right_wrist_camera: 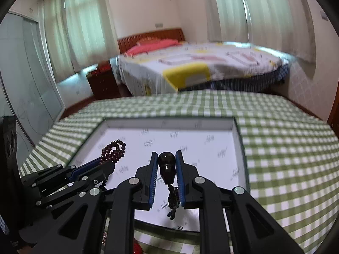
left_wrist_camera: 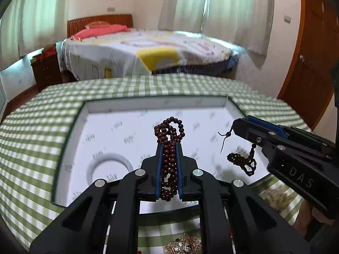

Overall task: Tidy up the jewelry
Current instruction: 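Lower the pendant into the box with the right tool while the left tool releases the bracelet there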

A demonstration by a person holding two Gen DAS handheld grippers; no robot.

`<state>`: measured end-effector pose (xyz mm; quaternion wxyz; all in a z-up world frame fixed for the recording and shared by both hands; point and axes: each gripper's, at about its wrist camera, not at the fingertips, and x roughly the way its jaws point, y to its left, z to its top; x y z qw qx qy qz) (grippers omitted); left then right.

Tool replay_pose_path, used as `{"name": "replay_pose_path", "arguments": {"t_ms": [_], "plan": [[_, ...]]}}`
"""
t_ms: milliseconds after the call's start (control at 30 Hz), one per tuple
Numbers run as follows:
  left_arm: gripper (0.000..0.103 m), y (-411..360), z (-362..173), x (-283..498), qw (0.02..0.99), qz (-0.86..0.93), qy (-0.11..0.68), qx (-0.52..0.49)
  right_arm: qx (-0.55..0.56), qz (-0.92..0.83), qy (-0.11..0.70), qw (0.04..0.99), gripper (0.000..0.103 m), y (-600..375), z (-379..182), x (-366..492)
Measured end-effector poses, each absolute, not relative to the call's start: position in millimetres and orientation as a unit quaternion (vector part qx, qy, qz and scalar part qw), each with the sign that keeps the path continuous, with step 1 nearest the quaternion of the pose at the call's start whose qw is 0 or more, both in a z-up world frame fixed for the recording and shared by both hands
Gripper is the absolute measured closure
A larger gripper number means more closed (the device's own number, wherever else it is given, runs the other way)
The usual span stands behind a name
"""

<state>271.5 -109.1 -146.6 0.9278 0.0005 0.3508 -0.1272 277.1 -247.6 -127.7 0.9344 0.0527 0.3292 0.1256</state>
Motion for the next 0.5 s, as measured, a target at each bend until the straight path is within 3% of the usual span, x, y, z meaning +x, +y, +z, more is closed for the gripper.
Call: {"name": "replay_pose_path", "arguments": {"t_ms": [500], "plan": [[0.091,-112.7,-183.9,299.7,0.893,-0.131,0.43,-0.01,0.046,0.116,0.406,0.905,0.085,-248.3,-167.8,303.1]]}}
